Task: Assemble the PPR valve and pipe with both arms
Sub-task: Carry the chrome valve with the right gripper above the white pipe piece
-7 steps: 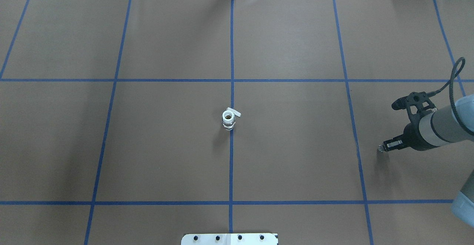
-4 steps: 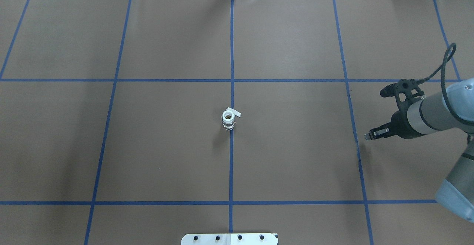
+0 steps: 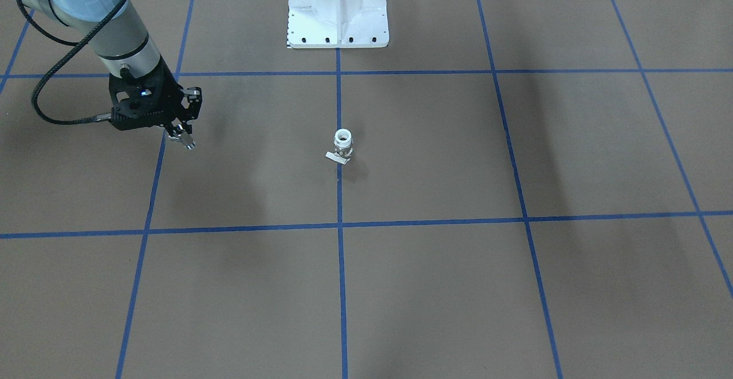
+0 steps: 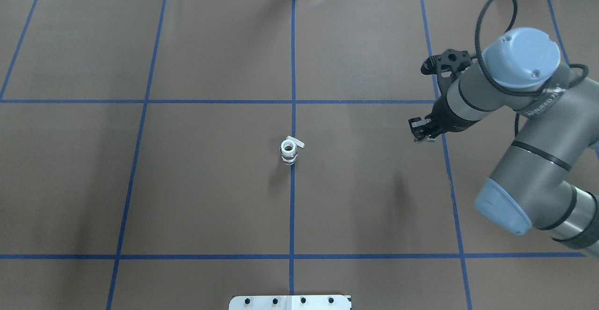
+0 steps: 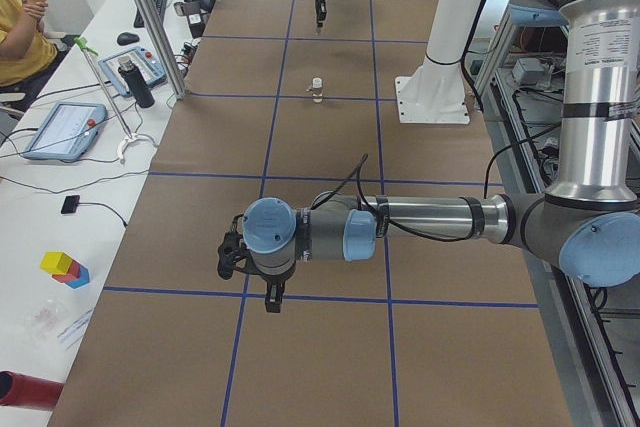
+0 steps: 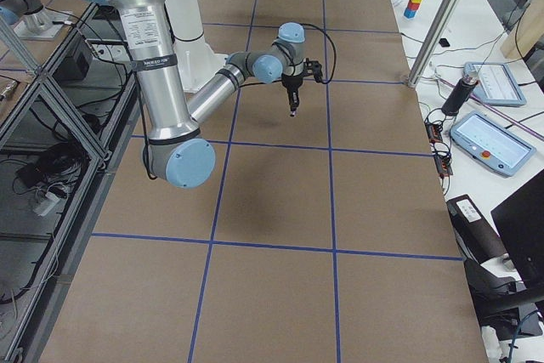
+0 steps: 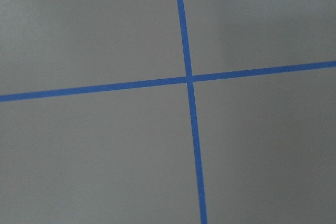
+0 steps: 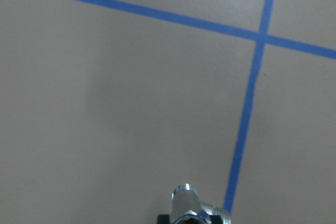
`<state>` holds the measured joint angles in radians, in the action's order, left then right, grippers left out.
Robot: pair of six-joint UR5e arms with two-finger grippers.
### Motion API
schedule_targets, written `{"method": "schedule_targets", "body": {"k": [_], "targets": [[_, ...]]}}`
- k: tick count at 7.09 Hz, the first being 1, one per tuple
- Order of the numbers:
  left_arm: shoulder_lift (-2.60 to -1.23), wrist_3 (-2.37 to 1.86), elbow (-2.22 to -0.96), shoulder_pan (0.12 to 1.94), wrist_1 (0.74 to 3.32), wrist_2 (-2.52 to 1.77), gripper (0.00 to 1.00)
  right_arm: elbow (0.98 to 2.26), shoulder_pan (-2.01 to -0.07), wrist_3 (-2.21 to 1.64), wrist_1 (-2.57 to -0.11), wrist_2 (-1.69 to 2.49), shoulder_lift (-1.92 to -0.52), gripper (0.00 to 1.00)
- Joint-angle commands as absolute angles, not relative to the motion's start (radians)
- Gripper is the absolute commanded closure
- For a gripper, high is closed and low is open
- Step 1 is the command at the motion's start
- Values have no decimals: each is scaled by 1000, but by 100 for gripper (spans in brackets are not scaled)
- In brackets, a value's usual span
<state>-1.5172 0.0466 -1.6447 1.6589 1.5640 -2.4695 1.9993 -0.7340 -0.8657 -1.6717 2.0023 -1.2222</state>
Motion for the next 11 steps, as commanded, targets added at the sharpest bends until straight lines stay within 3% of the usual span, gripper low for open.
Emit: {"method": "schedule_targets", "body": {"k": [1,4,7,11], "targets": [[-1496,15,-1670,1658,1580,-2468,0,1982,-706,-1019,-1808,2002,-1029,100],[-1497,15,-1677,1657,1592,-2448,0,1805,-644,-1313,-1890,1976,-745,100],[-1496,15,-1677,1657,1592,-2448,0,1639,-585,-1659,-1890,1917,-608,100],[-1496,15,-1677,1655,1592,-2448,0,1589,-485,-1806,-1888,1795,-598,100]]}}
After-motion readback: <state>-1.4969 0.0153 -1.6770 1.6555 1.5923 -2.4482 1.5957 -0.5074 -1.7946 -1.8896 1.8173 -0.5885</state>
